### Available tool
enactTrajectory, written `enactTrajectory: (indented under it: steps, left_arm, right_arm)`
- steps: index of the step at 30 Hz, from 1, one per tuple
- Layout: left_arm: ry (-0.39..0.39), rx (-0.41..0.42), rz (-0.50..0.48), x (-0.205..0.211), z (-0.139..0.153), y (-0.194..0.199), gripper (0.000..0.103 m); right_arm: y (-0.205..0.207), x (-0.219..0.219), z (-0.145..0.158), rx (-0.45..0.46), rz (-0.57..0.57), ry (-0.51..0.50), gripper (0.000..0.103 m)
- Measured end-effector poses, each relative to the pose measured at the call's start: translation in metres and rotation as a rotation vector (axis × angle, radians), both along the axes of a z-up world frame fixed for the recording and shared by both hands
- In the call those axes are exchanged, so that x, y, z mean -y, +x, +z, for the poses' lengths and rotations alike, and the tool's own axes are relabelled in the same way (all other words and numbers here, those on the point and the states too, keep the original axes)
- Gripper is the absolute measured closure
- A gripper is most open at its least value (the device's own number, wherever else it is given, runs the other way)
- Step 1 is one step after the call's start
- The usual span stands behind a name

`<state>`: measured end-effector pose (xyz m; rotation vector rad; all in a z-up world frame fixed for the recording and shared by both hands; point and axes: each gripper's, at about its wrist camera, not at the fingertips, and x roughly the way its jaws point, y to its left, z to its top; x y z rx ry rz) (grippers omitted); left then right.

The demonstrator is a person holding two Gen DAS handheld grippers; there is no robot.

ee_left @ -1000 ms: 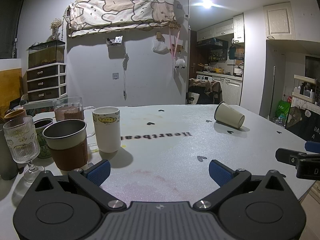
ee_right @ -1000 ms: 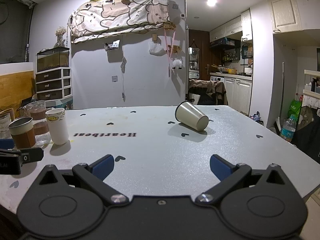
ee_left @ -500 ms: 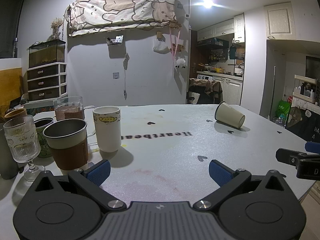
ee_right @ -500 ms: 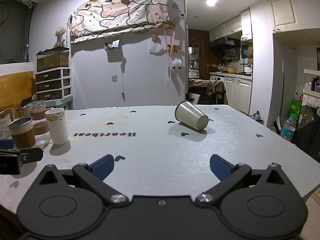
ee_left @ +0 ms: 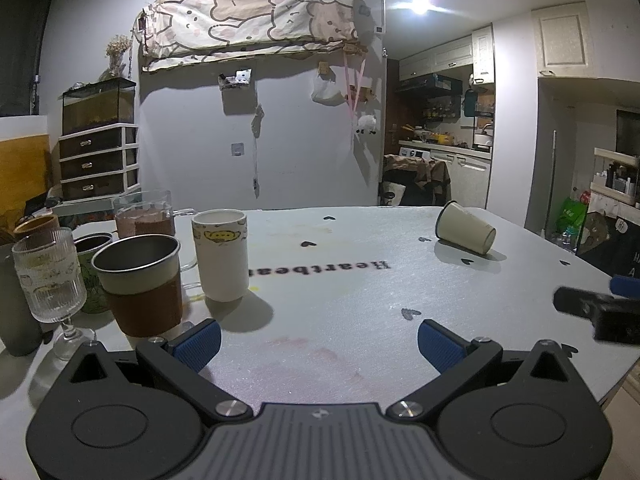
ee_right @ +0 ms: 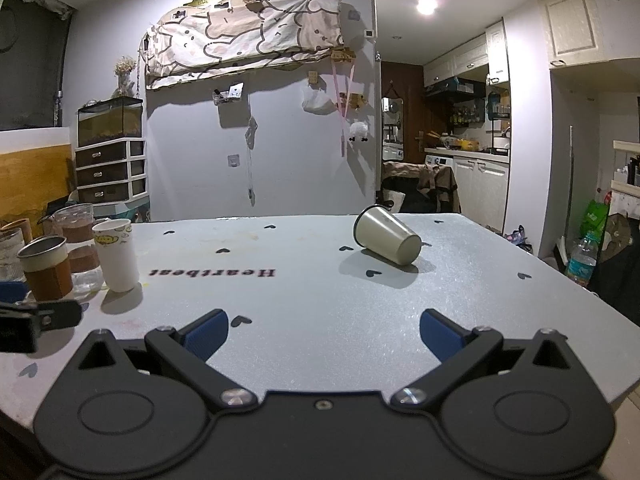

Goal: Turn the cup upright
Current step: 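Move the right tool to the lying beige cup and close on its body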

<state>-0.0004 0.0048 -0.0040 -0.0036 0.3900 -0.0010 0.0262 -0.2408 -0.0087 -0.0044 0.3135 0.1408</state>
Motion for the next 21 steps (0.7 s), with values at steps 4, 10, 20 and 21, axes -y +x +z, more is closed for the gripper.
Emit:
enactTrajectory:
  steps: [4, 10, 20, 21]
  left_arm:
    - [-0.015, -0.006, -0.001, -0.004, -0.003, -0.001, 0.0]
    - [-0.035, -0.01, 0.023, -0.01, -0.005, -0.004, 0.0]
    - [-0.027, -0.031, 0.021, -0.02, -0.016, -0.003, 0.0]
    - [-0.03, -0.037, 0.022, -0.022, -0.019, -0.001, 0.0]
  right_arm:
    - [0.032, 0.016, 0.003, 0.004, 0.009, -0.009, 0.001]
    - [0.102, 0.033, 0.013, 0.002, -0.044, -0.139, 0.007]
    - [0.212, 0.027, 0.022, -0.025, 0.021, -0.377, 0.01]
    - [0.223, 0.026, 0.021, -0.031, 0.025, -0.393, 0.011]
